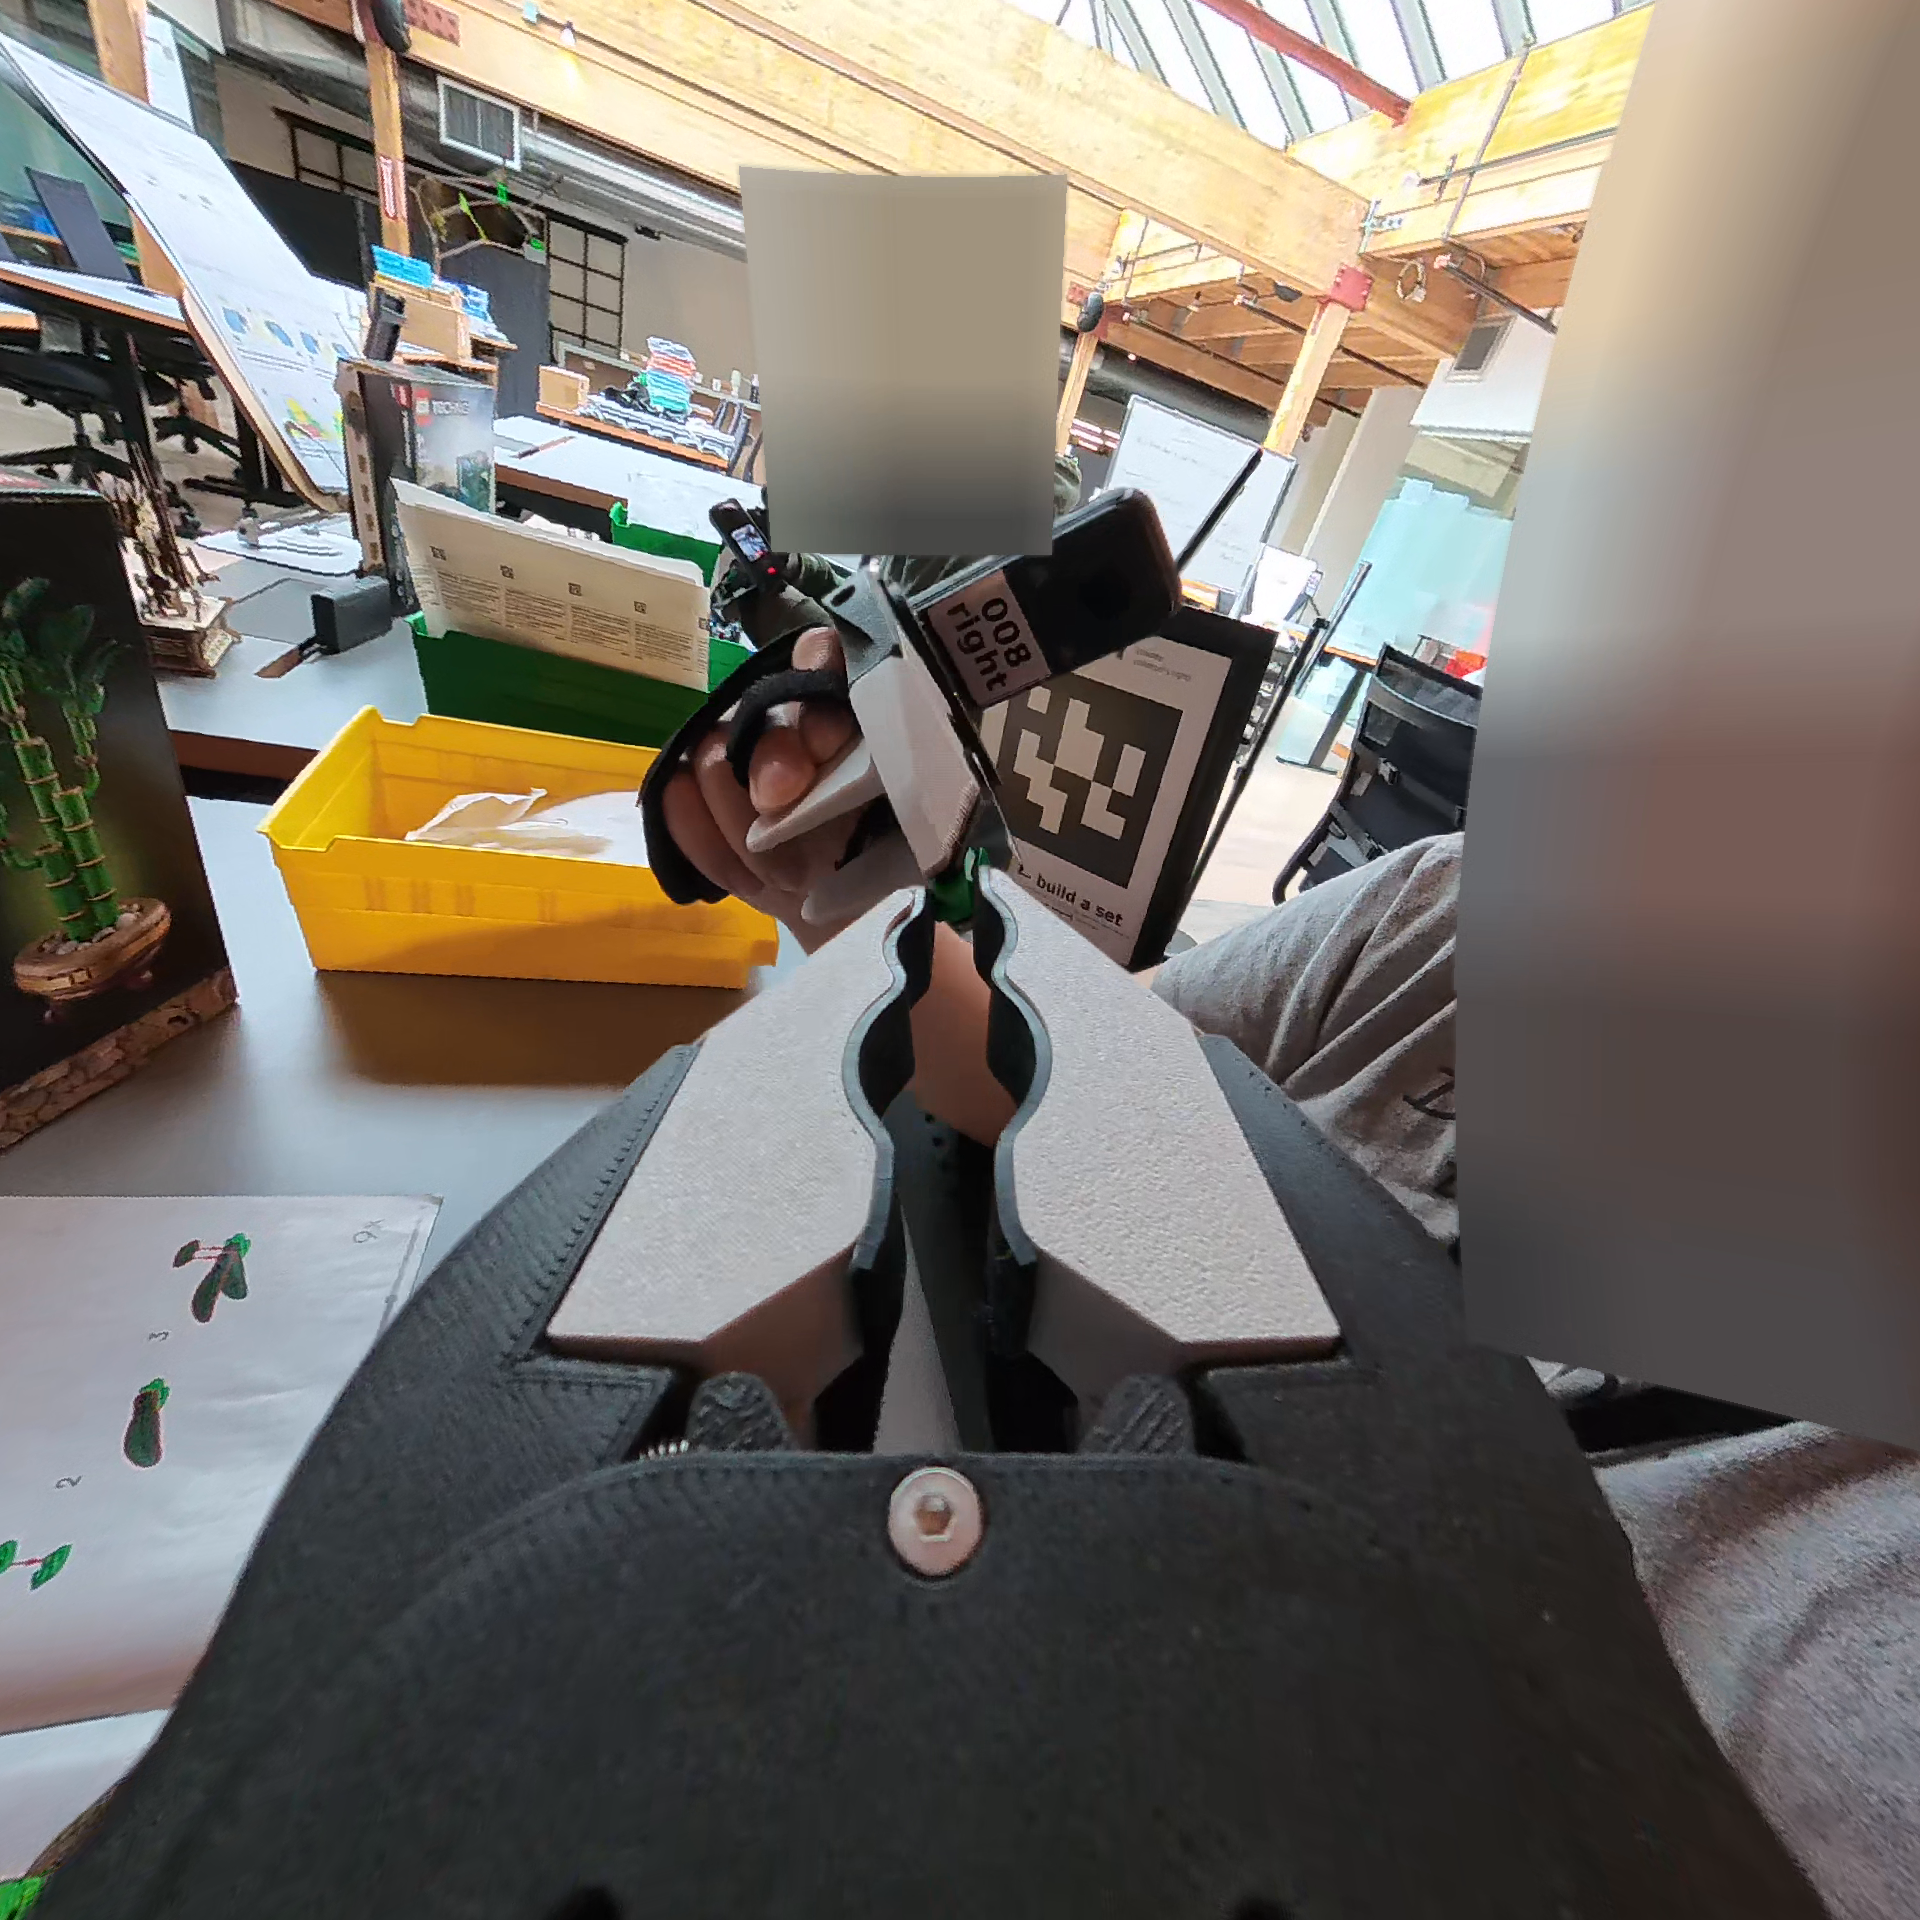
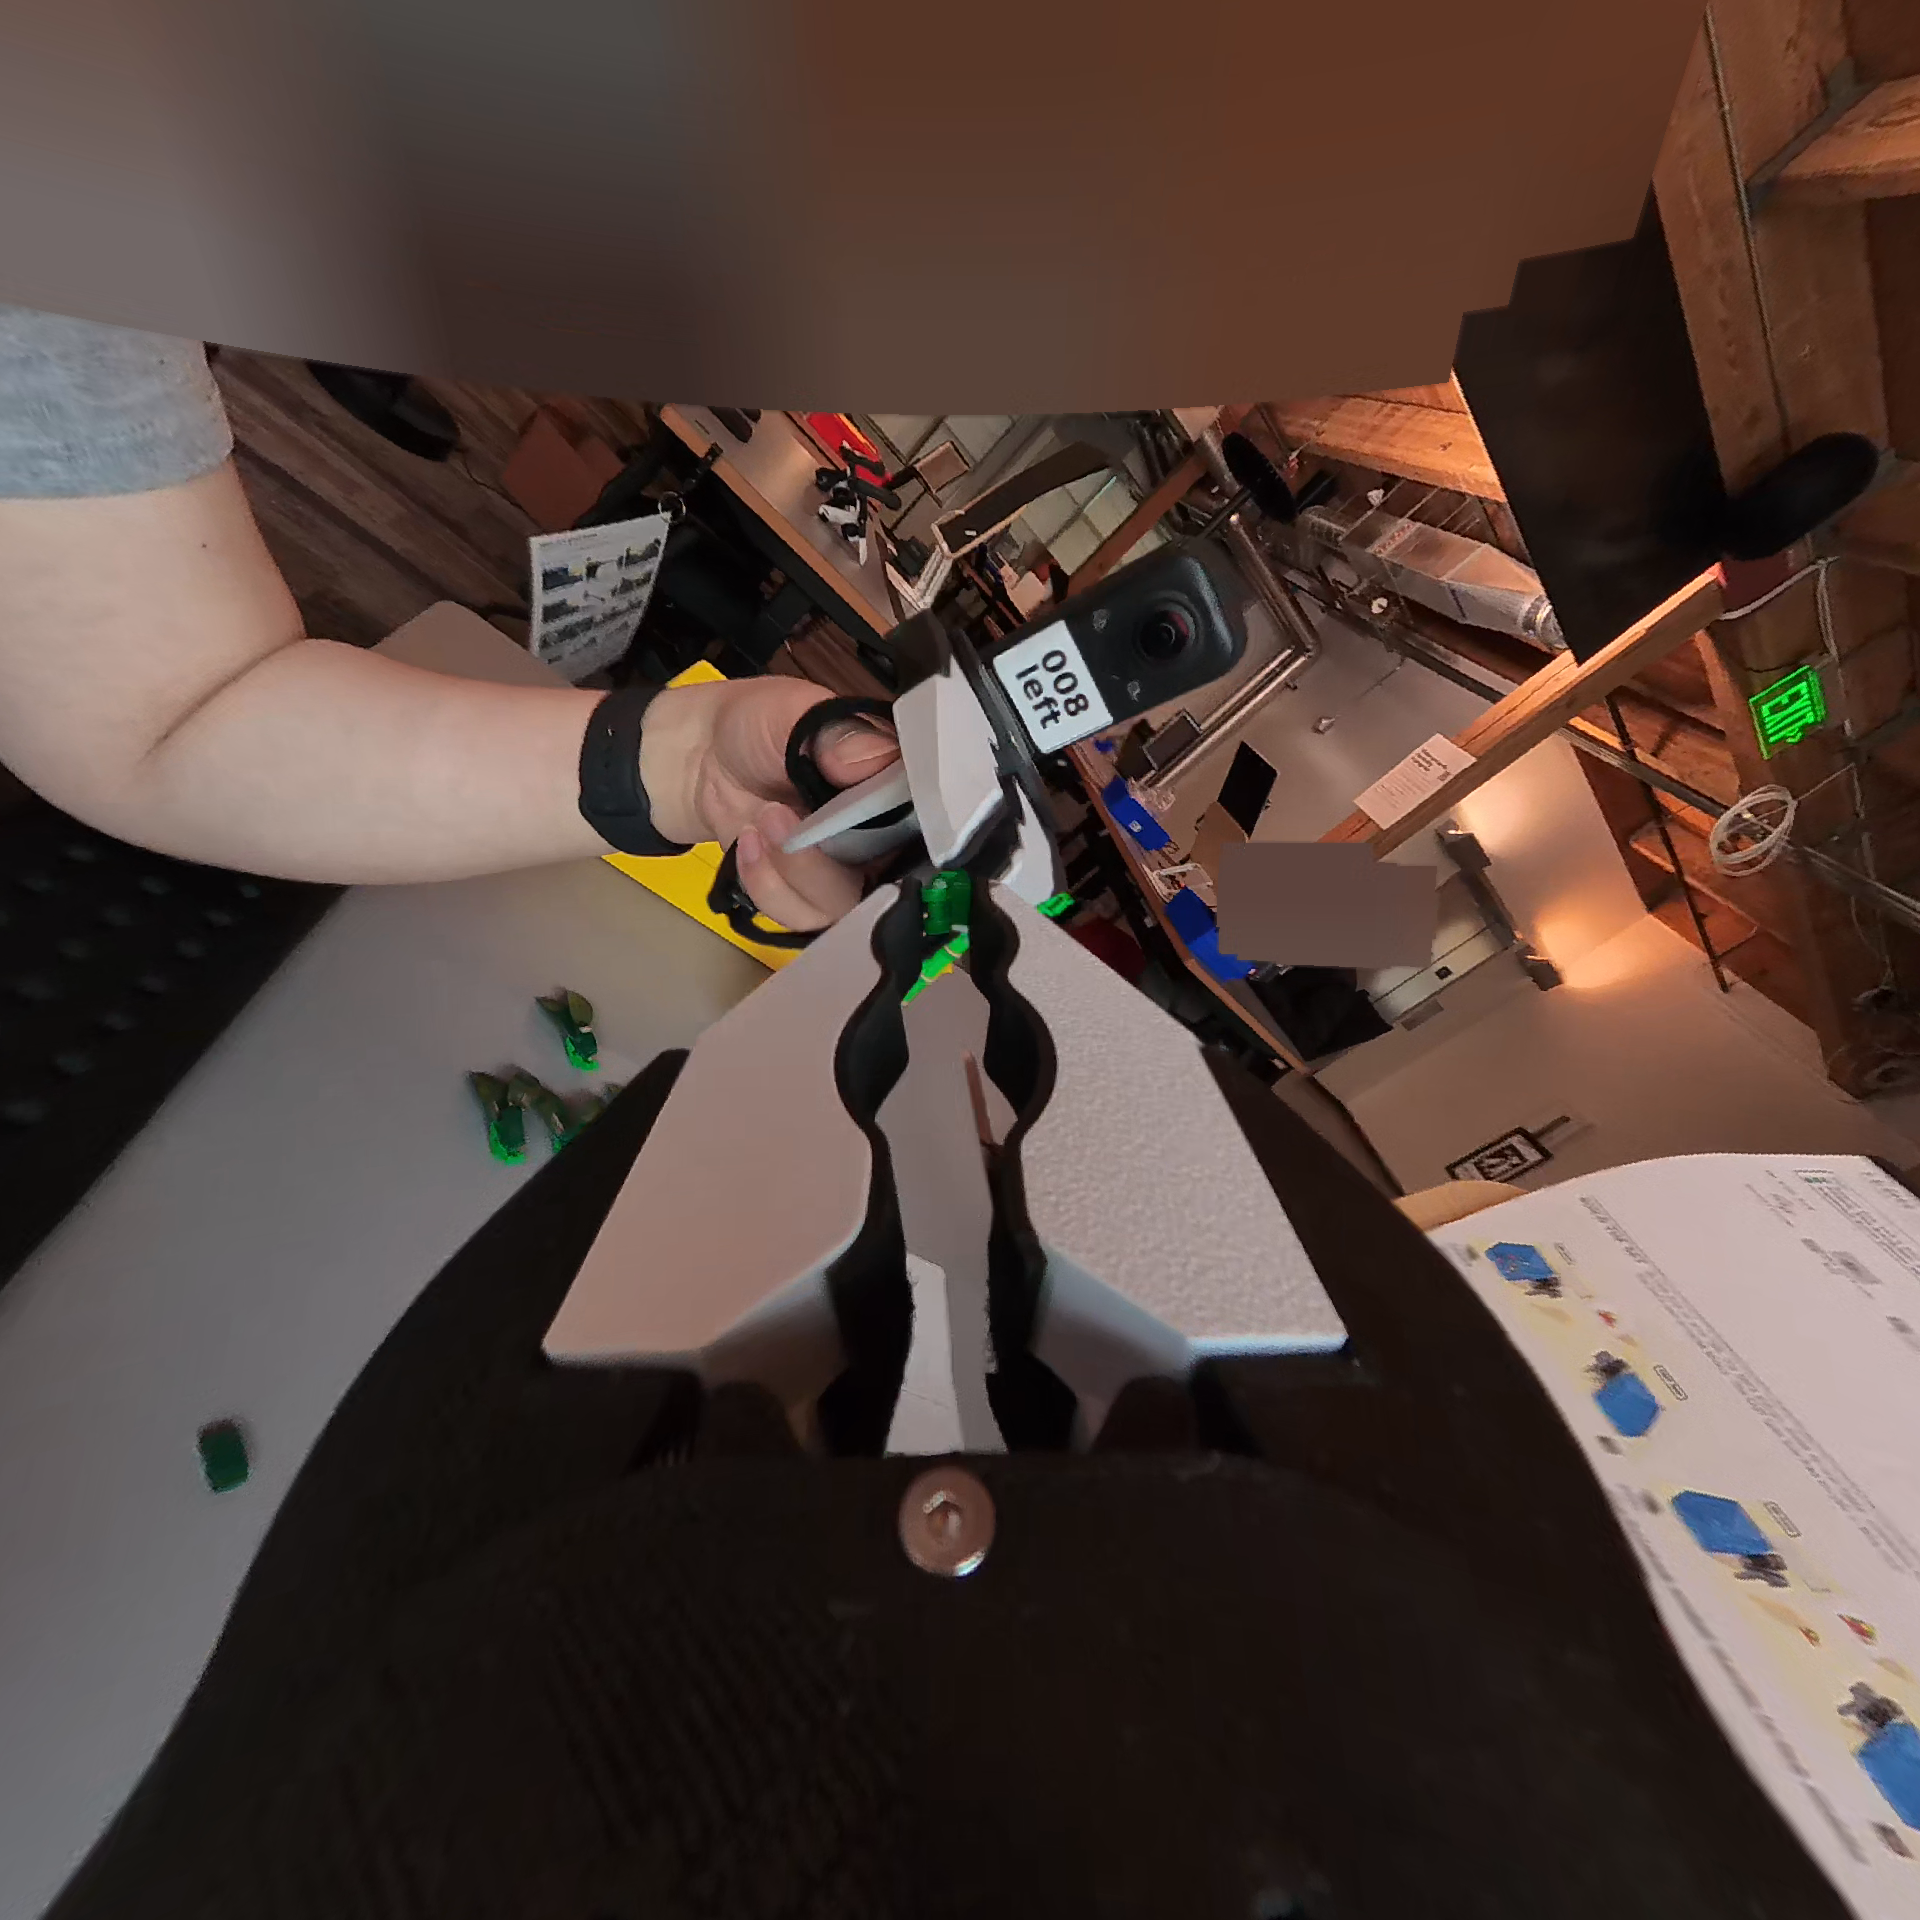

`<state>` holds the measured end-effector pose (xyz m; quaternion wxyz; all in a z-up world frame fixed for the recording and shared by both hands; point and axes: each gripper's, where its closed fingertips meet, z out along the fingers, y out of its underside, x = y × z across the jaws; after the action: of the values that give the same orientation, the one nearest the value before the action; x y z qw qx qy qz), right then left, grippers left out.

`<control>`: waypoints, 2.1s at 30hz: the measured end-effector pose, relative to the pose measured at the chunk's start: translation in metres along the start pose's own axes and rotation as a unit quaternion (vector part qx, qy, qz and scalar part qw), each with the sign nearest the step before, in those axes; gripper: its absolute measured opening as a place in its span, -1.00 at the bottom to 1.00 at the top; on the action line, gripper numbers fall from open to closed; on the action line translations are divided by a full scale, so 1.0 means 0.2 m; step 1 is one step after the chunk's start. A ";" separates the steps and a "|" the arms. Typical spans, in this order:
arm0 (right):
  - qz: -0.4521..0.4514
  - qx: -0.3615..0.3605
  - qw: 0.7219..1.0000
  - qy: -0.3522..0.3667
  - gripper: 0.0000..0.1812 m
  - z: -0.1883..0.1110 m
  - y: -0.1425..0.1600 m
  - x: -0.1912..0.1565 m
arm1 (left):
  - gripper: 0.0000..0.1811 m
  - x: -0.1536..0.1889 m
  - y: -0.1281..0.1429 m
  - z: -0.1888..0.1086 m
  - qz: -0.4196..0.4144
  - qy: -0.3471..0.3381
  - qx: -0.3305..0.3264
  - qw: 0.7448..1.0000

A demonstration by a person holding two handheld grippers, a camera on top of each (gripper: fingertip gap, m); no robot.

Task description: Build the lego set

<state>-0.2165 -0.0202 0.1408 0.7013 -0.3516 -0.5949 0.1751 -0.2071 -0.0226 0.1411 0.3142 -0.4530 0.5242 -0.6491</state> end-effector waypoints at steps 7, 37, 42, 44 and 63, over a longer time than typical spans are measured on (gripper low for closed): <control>0.043 0.032 0.999 -0.006 -0.92 0.00 0.00 0.01 | -0.95 -0.01 -0.01 0.00 -0.005 0.012 0.014 1.000; 0.010 0.017 1.000 -0.006 -0.93 -0.01 0.02 0.01 | -0.95 -0.03 0.01 0.02 0.042 -0.041 -0.013 0.998; 0.004 -0.002 1.000 -0.007 -0.92 -0.01 0.03 0.01 | -0.95 -0.04 0.01 0.01 0.035 -0.047 -0.020 0.998; -0.024 -0.040 0.999 0.007 -0.91 -0.01 0.06 0.02 | -0.94 -0.07 0.02 0.01 0.039 -0.070 -0.027 0.996; -0.168 -0.389 0.903 0.074 -0.92 -0.01 0.41 0.06 | -0.93 -0.33 0.14 -0.03 0.018 -0.236 -0.102 0.966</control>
<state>-0.1984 0.0436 0.0921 0.5700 -0.5029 -0.6124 -0.2173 -0.1882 0.0305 0.0965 0.3928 -0.6137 0.5062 -0.4614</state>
